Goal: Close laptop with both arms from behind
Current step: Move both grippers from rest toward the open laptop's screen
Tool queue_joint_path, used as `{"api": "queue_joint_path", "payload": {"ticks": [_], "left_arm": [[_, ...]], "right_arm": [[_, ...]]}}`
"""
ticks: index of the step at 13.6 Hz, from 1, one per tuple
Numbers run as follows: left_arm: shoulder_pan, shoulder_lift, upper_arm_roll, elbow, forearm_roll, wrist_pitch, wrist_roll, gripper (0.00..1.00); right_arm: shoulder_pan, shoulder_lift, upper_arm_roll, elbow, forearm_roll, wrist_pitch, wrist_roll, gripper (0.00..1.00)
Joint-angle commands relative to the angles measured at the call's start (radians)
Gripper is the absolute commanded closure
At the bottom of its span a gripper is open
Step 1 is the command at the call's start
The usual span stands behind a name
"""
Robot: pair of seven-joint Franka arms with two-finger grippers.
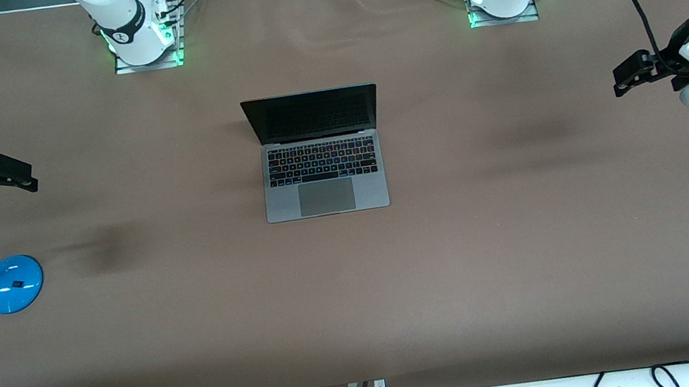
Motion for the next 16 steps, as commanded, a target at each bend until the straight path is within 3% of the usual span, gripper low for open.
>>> {"api": "queue_joint_path", "payload": {"ticks": [1, 8, 16], "left_arm": [[0.002, 0.016, 0.001, -0.002, -0.032, 0.036, 0.011, 0.00], [0.017, 0.010, 0.001, -0.017, -0.033, 0.053, 0.012, 0.00], [0.006, -0.071, -0.032, -0.137, -0.116, 0.056, -0.031, 0.00]], "right_arm": [[-0.013, -0.020, 0.007, -0.018, 0.021, -0.005, 0.000, 0.00], [-0.013, -0.007, 0.006, -0.024, 0.025, -0.020, -0.069, 0.00], [-0.013, 0.007, -0.002, -0.050, 0.028, -0.092, -0.061, 0.00]]}}
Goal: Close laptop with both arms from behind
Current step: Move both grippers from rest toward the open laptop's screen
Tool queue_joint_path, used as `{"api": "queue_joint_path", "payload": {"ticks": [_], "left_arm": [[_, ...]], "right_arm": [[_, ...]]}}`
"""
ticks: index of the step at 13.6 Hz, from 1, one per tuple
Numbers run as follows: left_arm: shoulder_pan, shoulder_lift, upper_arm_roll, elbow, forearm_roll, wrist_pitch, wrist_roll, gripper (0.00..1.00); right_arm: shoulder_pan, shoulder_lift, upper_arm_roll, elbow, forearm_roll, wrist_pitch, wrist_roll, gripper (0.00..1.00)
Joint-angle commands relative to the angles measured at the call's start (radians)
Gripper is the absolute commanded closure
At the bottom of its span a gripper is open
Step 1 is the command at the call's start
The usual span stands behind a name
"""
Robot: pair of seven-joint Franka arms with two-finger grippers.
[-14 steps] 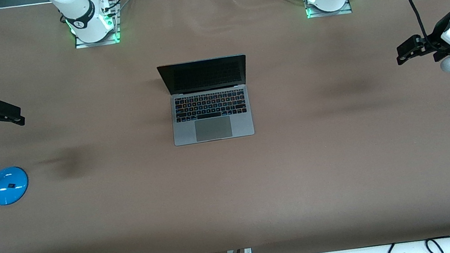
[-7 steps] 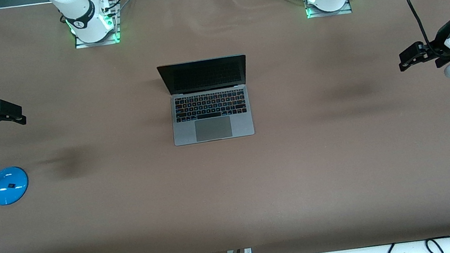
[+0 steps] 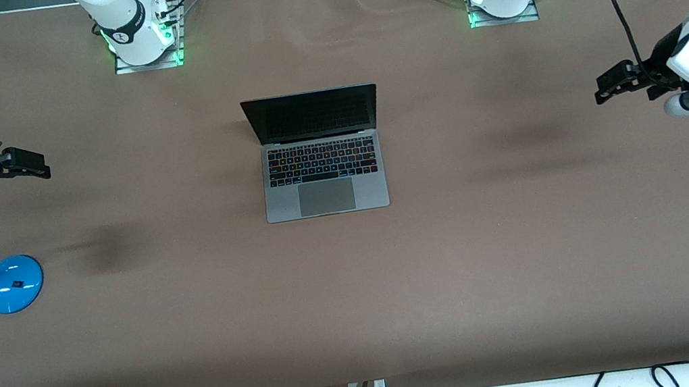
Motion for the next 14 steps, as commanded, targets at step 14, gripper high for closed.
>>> {"api": "queue_joint_path", "payload": {"ticks": [14], "left_arm": [[0.001, -0.112, -0.432, -0.142, -0.076, 0.038, -0.555, 0.01]], "right_arm": [[0.087, 0.087, 0.207, -0.032, 0.285, 0.118, 0.219, 0.05]]}}
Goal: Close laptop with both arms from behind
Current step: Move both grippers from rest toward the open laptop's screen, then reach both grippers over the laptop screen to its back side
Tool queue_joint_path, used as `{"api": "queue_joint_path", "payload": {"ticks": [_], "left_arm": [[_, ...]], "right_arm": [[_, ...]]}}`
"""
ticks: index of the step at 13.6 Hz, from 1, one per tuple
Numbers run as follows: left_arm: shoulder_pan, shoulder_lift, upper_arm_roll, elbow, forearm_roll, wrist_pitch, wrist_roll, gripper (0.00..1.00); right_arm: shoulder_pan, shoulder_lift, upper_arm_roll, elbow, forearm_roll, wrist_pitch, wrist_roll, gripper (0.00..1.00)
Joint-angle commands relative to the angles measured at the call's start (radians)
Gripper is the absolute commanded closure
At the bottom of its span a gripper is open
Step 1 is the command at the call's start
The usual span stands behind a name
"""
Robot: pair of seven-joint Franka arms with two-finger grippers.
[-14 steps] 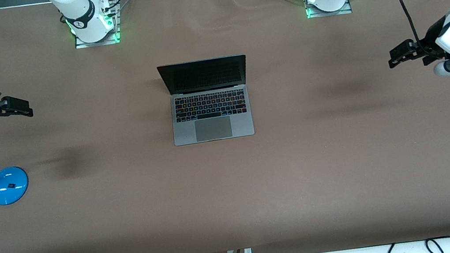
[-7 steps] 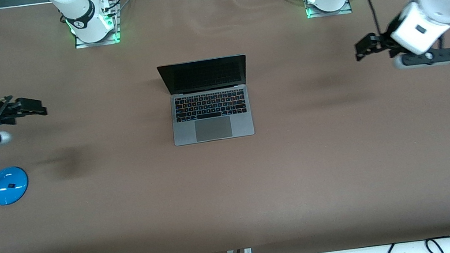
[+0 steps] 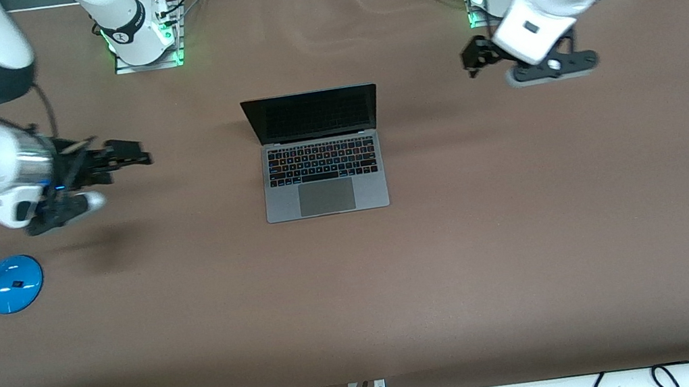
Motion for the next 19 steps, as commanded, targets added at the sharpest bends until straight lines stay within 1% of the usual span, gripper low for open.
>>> {"api": "queue_joint_path", "payload": {"ticks": [1, 3, 4, 5, 6, 7, 9, 10, 11, 12, 13, 14, 15, 17, 19], "left_arm": [[0.010, -0.036, -0.064, -0.059, -0.051, 0.044, -0.088, 0.01], [0.008, -0.031, -0.114, -0.063, -0.060, 0.075, -0.154, 0.02], [0.007, -0.028, -0.134, -0.063, -0.078, 0.095, -0.191, 0.02], [0.007, -0.022, -0.151, -0.067, -0.094, 0.104, -0.214, 0.03], [0.007, -0.021, -0.174, -0.082, -0.095, 0.118, -0.233, 0.03], [0.007, -0.021, -0.197, -0.105, -0.106, 0.136, -0.256, 0.05], [0.005, -0.010, -0.236, -0.117, -0.127, 0.150, -0.302, 0.13], [0.005, -0.004, -0.249, -0.117, -0.138, 0.152, -0.316, 0.29], [0.005, 0.008, -0.259, -0.117, -0.144, 0.152, -0.319, 0.50], [0.004, 0.019, -0.269, -0.117, -0.146, 0.153, -0.322, 0.75], [0.004, 0.030, -0.286, -0.117, -0.146, 0.153, -0.323, 0.96], [0.004, 0.045, -0.294, -0.116, -0.146, 0.156, -0.325, 1.00], [0.001, 0.062, -0.299, -0.116, -0.146, 0.161, -0.343, 1.00], [-0.009, 0.100, -0.323, -0.113, -0.147, 0.178, -0.369, 1.00], [-0.013, 0.160, -0.323, -0.105, -0.172, 0.181, -0.370, 1.00]], "right_arm": [[0.085, 0.008, 0.023, -0.003, -0.001, 0.042, 0.197, 0.08], [0.159, 0.027, 0.023, -0.002, -0.001, 0.042, 0.347, 0.21], [0.192, 0.039, 0.022, -0.002, 0.001, 0.038, 0.410, 0.29], [0.216, 0.054, 0.023, -0.003, 0.001, 0.029, 0.452, 0.40], [0.237, 0.065, 0.025, -0.005, 0.007, 0.024, 0.466, 0.51], [0.248, 0.073, 0.028, -0.005, 0.007, -0.005, 0.478, 0.58], [0.253, 0.084, 0.034, -0.005, 0.013, -0.080, 0.480, 0.75], [0.254, 0.093, 0.036, -0.005, 0.020, -0.112, 0.478, 0.84], [0.256, 0.099, 0.049, -0.005, 0.024, -0.145, 0.478, 0.87], [0.257, 0.104, 0.057, -0.005, 0.024, -0.174, 0.480, 0.91], [0.257, 0.111, 0.062, -0.005, 0.027, -0.197, 0.475, 0.93], [0.257, 0.125, 0.072, -0.005, 0.036, -0.220, 0.469, 0.99], [0.257, 0.134, 0.080, -0.006, 0.040, -0.234, 0.471, 1.00], [0.257, 0.148, 0.105, -0.014, 0.040, -0.238, 0.472, 1.00], [0.257, 0.163, 0.124, -0.029, 0.042, -0.238, 0.472, 1.00]]}}
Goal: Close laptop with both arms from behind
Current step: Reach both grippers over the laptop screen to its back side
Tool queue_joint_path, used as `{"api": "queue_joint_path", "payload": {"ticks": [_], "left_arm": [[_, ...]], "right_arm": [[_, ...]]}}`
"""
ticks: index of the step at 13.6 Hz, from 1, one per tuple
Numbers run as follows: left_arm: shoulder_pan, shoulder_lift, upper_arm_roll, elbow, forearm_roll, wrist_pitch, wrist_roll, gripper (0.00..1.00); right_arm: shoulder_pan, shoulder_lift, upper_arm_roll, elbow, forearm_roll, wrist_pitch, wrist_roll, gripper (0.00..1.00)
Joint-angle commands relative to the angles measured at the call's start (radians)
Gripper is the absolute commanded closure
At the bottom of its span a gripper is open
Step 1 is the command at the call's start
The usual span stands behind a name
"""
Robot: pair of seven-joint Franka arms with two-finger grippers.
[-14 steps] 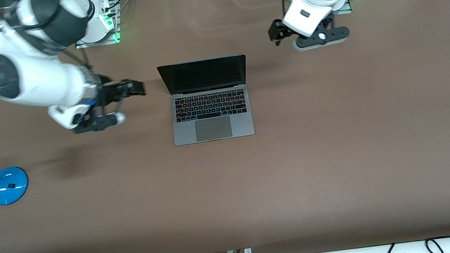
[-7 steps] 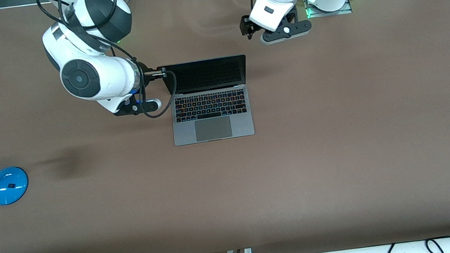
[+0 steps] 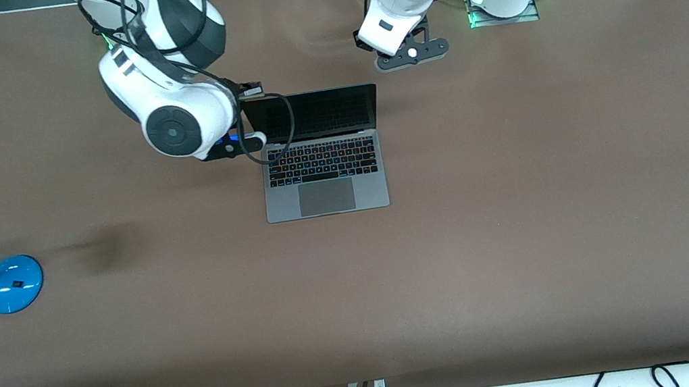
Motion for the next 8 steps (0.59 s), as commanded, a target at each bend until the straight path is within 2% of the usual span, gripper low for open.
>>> {"api": "queue_joint_path", "payload": {"ticks": [1, 8], "left_arm": [[-0.013, 0.080, -0.006, 0.013, -0.040, 0.026, -0.013, 1.00], [-0.072, 0.199, -0.005, 0.006, -0.032, 0.138, -0.130, 1.00]], "right_arm": [[-0.007, 0.021, 0.028, -0.017, 0.016, -0.013, 0.004, 1.00], [-0.007, 0.072, 0.045, -0.046, 0.016, -0.005, -0.001, 1.00]]}}
